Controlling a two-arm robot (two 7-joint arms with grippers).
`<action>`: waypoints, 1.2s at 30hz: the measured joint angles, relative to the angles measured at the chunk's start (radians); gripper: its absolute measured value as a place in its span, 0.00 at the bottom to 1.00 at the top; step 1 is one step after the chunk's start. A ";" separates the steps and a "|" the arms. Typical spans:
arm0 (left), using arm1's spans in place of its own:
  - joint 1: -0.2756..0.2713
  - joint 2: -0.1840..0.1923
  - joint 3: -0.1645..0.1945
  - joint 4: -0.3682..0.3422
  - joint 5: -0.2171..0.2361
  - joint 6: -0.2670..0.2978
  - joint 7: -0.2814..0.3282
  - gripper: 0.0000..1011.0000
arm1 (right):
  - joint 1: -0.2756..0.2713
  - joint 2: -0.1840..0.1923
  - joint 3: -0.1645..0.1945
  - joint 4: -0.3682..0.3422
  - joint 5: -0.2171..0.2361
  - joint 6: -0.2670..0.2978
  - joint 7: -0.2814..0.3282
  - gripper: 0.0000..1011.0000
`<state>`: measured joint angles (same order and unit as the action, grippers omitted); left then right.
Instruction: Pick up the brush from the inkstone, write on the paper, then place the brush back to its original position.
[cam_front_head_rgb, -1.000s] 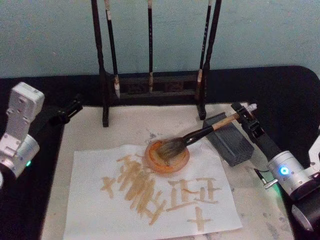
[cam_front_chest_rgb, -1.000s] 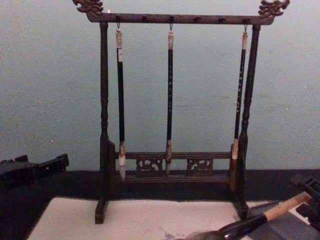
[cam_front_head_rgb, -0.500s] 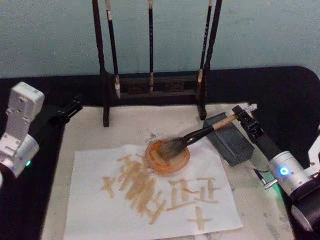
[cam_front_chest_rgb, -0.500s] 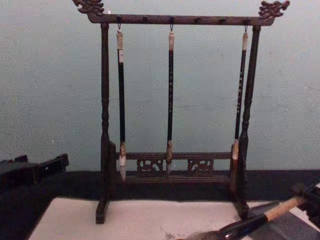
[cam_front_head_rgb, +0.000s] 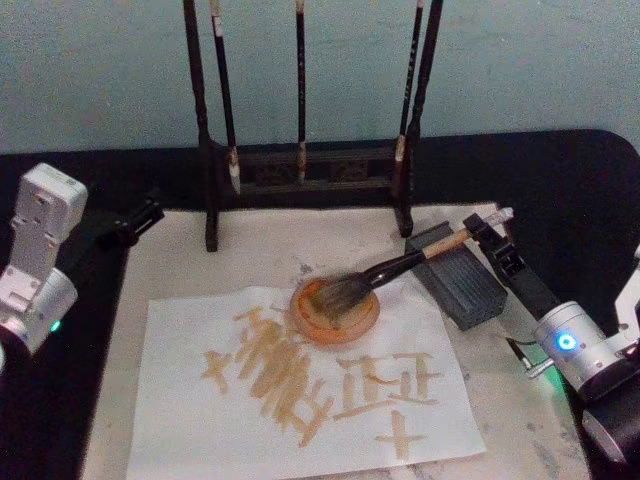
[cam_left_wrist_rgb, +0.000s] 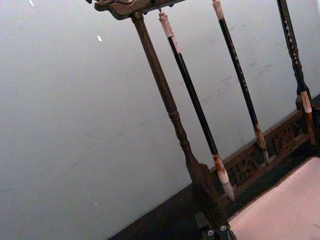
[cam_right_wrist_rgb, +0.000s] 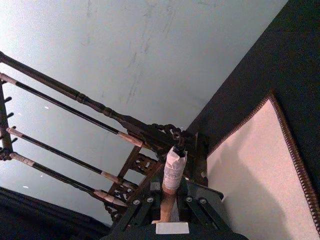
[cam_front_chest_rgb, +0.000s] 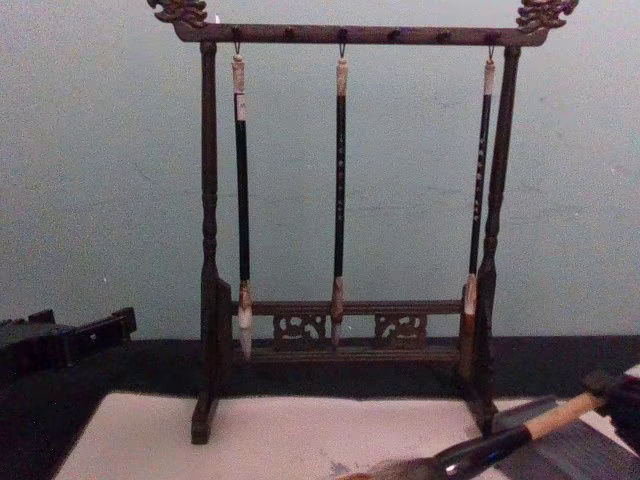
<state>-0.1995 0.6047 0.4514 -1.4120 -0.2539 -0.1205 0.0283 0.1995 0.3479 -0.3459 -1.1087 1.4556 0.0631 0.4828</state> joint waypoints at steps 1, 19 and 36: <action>0.000 0.000 0.000 0.000 0.000 0.000 0.000 0.99 | -0.001 0.001 -0.002 -0.003 0.000 -0.001 -0.001 0.18; 0.000 0.000 0.000 0.000 0.000 0.000 0.000 0.99 | 0.002 0.051 -0.057 -0.112 -0.103 -0.014 -0.068 0.18; 0.000 0.000 0.000 0.000 0.000 0.000 0.000 0.99 | 0.000 0.133 -0.101 -0.314 -0.217 0.043 -0.231 0.18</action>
<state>-0.1996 0.6047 0.4514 -1.4119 -0.2539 -0.1205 0.0283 0.1993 0.4805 -0.4472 -1.4222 1.2390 0.1061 0.2519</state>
